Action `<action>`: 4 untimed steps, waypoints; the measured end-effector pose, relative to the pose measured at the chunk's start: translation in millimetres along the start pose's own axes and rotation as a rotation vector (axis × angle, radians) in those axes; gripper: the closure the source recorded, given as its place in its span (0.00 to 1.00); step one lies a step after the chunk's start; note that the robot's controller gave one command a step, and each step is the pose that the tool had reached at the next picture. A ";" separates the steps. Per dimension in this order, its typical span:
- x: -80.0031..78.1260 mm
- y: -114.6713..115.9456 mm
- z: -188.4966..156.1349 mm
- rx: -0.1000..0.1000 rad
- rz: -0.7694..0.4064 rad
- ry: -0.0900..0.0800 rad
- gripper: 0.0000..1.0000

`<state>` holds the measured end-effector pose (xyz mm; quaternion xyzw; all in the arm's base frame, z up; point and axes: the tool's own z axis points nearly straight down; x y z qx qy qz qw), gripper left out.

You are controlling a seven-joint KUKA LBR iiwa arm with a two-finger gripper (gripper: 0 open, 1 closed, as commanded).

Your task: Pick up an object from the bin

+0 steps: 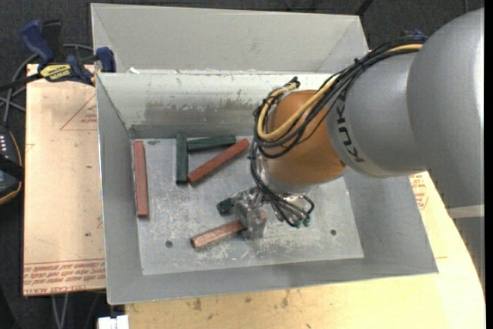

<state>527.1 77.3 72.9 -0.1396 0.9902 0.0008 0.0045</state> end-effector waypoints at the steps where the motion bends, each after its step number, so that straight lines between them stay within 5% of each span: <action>1: 44.1 -23.7 -77.5 0.002 0.074 0.004 1.00; 2: 44.1 -21.9 -73.4 0.000 0.070 0.008 0.00; 3: -4.4 -19.7 5.3 -0.001 0.005 0.003 0.00; 4: 24.7 29.7 0.9 -0.001 0.037 -0.002 0.00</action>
Offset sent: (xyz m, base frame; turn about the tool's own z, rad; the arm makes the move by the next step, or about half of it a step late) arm -0.0373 -0.0339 0.0734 0.0710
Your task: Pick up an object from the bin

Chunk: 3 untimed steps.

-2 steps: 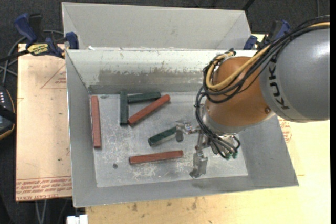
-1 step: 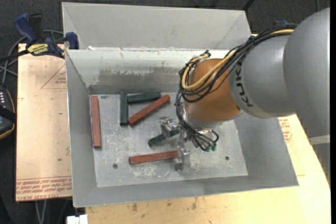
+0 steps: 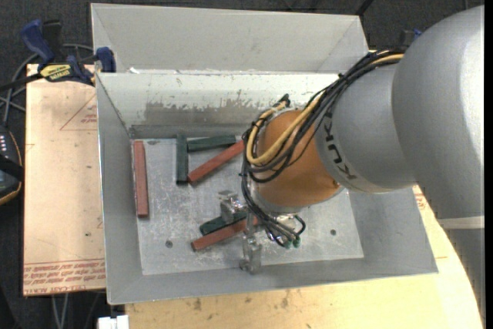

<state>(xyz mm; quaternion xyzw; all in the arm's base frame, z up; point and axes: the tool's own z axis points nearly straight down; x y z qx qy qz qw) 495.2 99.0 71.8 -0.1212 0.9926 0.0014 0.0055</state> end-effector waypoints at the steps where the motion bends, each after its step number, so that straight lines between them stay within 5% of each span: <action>1: -0.7 -2.3 -1.7 0.001 0.003 0.003 1.00; 2: -34.6 33.8 -142.7 0.000 -0.193 0.000 1.00; 3: -32.6 33.2 -139.1 -0.001 -0.192 0.009 0.00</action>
Offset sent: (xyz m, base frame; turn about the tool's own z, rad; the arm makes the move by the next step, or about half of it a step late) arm 0.0000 0.0000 0.0000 0.0000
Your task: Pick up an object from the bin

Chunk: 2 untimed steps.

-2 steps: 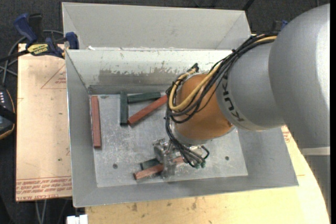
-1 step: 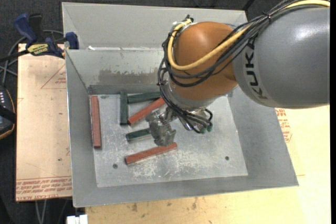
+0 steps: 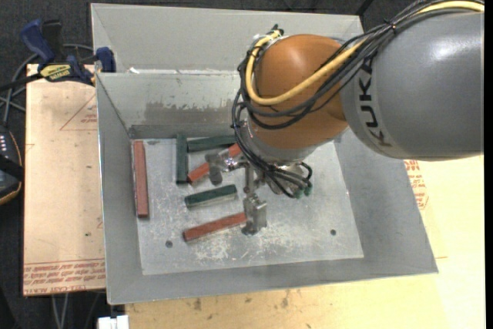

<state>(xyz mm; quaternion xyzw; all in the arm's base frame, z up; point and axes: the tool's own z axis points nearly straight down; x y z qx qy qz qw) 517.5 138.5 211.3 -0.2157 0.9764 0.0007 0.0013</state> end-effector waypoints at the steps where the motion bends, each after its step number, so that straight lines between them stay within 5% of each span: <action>1: 2.2 3.0 27.9 -0.001 -0.321 0.003 0.00; 2: 0.6 -9.0 145.5 -0.004 -0.340 0.008 0.00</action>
Offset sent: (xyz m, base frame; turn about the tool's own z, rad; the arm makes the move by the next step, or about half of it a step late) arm -0.0031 0.0012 -0.0268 -0.3230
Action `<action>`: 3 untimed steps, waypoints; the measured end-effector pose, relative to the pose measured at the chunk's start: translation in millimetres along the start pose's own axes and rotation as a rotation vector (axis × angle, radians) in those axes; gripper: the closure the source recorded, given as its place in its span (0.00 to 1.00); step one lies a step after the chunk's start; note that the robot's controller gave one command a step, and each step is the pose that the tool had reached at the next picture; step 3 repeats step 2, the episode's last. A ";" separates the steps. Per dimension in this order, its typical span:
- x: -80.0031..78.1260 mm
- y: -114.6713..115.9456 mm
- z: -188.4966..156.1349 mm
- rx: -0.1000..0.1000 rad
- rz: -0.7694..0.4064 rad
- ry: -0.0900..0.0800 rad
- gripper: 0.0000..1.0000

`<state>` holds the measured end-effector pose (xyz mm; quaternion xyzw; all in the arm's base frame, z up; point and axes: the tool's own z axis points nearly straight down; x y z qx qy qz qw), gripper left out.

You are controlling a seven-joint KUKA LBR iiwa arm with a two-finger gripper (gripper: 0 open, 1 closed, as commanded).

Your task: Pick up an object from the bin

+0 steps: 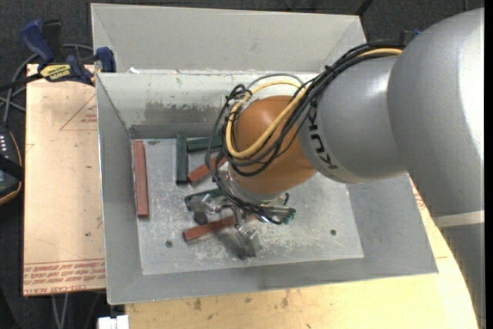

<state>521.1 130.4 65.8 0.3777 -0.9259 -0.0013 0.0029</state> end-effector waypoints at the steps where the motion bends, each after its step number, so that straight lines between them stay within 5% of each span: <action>1: -1.8 -1.0 -4.9 0.003 0.000 -0.005 1.00; 2: 22.7 11.6 -140.9 0.009 -0.336 -0.010 1.00; 3: 22.7 11.6 -140.9 0.009 -0.336 -0.010 1.00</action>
Offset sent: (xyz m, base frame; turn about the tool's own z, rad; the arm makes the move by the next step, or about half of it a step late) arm 0.0000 0.0000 0.0000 0.0000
